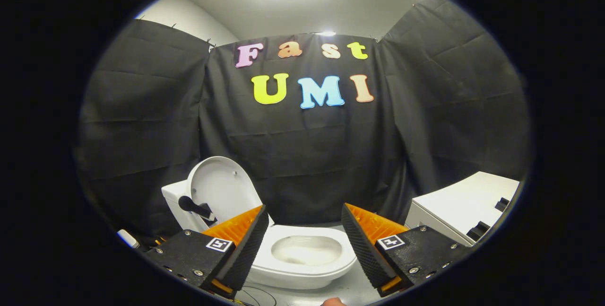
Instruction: Open the toilet lid.
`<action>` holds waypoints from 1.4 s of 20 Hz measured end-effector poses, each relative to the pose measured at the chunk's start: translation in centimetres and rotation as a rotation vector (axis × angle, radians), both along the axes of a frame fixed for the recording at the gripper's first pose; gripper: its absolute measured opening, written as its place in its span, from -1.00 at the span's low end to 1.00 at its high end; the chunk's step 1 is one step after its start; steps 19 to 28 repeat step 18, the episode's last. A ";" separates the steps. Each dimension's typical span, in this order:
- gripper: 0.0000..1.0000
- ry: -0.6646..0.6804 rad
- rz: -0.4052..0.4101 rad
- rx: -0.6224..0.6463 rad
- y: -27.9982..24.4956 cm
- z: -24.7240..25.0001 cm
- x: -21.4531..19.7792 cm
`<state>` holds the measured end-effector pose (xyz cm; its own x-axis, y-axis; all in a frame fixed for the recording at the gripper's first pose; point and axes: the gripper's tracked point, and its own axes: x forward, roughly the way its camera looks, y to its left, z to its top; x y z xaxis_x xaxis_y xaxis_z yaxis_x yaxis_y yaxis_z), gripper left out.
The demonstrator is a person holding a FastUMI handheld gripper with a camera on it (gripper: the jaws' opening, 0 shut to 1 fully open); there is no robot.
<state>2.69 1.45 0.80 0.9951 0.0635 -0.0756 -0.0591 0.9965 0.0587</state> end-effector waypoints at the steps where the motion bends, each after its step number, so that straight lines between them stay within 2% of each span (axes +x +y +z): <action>1: 0.91 0.001 -0.007 0.000 -0.4 -0.2 -0.1; 28: 0.91 -0.022 -0.010 0.037 -1.1 0.4 -0.3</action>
